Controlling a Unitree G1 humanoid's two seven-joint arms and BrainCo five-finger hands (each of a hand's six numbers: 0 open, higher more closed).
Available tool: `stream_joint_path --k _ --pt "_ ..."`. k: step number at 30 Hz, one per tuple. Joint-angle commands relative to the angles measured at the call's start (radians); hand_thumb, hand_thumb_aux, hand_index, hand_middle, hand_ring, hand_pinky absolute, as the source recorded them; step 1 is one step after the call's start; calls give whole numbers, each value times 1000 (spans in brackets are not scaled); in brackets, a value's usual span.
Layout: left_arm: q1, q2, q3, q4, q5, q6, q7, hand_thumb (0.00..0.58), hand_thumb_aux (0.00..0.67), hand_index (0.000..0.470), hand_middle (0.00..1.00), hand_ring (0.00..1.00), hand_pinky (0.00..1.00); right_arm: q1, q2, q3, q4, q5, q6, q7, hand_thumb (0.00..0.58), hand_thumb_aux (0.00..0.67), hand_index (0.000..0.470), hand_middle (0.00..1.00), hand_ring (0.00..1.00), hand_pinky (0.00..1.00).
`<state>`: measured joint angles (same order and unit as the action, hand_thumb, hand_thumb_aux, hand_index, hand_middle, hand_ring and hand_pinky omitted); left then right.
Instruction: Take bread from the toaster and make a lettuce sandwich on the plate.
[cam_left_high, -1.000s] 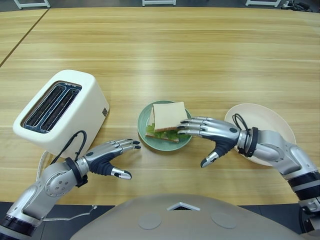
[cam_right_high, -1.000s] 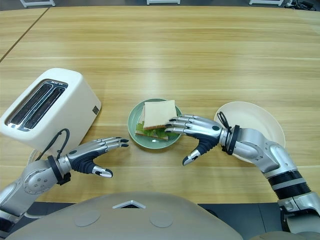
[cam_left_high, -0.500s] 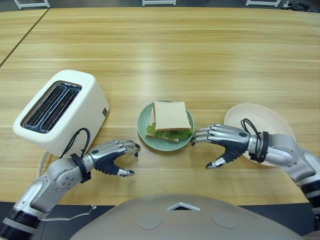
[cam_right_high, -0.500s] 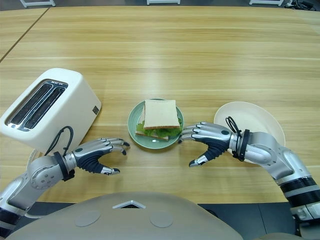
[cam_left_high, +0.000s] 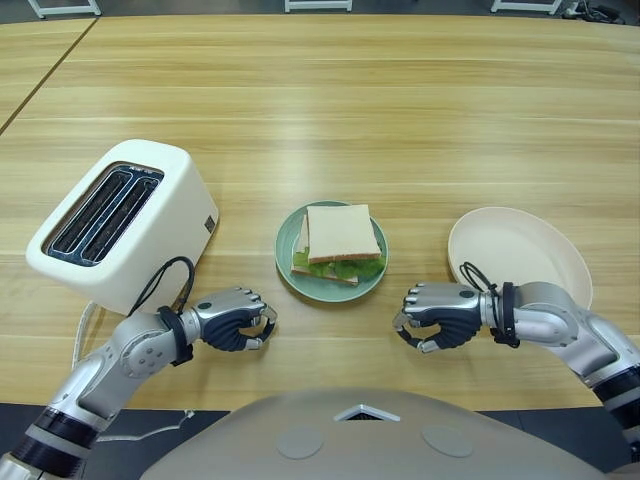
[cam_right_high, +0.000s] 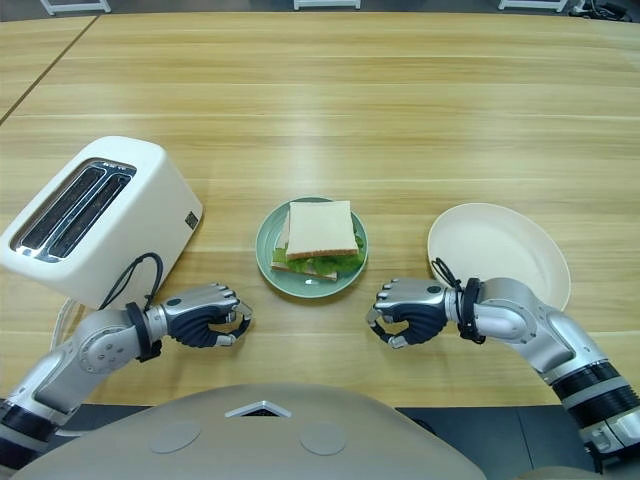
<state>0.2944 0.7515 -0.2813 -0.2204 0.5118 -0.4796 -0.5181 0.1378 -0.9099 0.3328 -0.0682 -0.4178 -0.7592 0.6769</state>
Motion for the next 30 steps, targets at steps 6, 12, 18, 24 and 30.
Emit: stream_joint_path --k 6,12,18,24,30 --pt "-166 -127 -124 145 123 48 27 580 670 470 1000 1000 1000 -119 135 74 123 -260 31 -145 580 670 470 1000 1000 1000" --pt "-307 -177 -132 301 217 100 133 580 670 470 1000 1000 1000 -279 237 134 363 -318 63 -232 580 670 470 1000 1000 1000" --pt "-577 -274 -187 634 250 78 266 580 670 470 1000 1000 1000 -496 317 198 648 -419 89 -417 580 665 466 1000 1000 1000" --pt "-731 -341 -237 872 263 23 415 580 670 470 1000 1000 1000 -679 398 268 902 -457 85 -577 580 670 470 1000 1000 1000" --pt "-604 -283 -191 655 186 22 422 0 0 0 0 0 0 -526 210 158 568 -366 27 -645 0 0 0 957 957 957"
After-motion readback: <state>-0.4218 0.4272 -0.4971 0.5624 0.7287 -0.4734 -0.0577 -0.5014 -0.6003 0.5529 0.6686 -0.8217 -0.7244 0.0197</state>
